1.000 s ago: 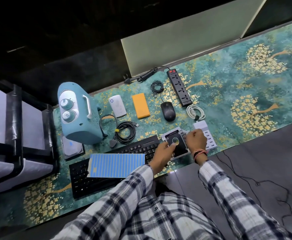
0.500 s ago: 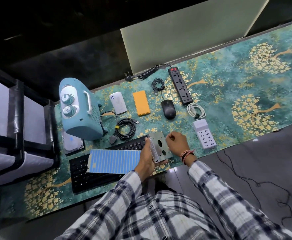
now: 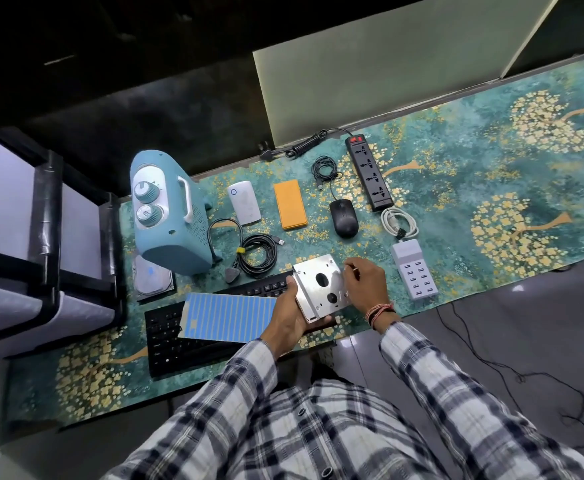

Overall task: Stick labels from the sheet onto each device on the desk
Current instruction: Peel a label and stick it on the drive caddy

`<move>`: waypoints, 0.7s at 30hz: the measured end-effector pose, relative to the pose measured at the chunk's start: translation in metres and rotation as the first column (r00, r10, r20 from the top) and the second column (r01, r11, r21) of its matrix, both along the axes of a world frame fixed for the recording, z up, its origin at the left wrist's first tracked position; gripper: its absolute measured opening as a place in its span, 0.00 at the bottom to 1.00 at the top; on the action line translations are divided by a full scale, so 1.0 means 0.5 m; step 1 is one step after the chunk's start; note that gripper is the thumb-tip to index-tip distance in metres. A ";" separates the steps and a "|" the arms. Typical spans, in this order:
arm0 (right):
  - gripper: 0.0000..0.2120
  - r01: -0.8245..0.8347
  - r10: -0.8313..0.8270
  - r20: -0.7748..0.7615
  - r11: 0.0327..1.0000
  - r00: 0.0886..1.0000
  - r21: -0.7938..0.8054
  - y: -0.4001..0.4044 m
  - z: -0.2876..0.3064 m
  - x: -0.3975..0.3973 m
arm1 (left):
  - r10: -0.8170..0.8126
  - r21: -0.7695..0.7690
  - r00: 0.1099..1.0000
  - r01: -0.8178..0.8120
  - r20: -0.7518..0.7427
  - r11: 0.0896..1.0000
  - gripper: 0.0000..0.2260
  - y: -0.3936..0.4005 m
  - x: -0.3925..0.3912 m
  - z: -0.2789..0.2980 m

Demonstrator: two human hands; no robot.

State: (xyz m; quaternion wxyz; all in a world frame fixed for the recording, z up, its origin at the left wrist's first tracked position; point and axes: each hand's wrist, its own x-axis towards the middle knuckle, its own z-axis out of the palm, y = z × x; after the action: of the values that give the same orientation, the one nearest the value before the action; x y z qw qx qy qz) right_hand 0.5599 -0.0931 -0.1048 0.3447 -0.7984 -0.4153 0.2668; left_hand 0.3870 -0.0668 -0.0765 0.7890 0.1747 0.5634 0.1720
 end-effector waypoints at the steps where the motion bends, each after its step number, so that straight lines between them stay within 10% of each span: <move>1: 0.07 -0.016 0.016 0.021 1.000 1.000 0.010 0.000 0.000 0.000 | -0.007 0.003 1.000 0.007 0.004 1.000 0.26 0.001 -0.004 -0.001; 12: 0.05 -0.401 0.392 0.177 0.916 0.903 0.014 -0.020 -0.020 -0.012 | -0.009 0.005 1.000 0.009 0.003 1.000 0.29 0.008 -0.012 0.008; 17: 0.05 -0.105 0.102 -0.139 0.994 0.985 -0.014 -0.016 0.000 -0.012 | -0.018 0.019 1.000 0.018 0.019 1.000 0.27 0.007 -0.023 0.010; 21: 0.19 0.080 -0.175 -0.500 0.976 0.848 -0.205 -0.005 0.003 -0.007 | -0.060 0.057 0.998 0.059 0.020 0.997 0.27 0.006 -0.021 0.019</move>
State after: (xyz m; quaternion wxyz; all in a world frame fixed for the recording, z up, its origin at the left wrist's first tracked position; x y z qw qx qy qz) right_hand 0.5566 -0.0954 -0.1033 0.3882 -0.7511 -0.2287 0.4825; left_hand 0.3765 -0.0638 -0.0671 0.7945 0.2116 0.5445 0.1660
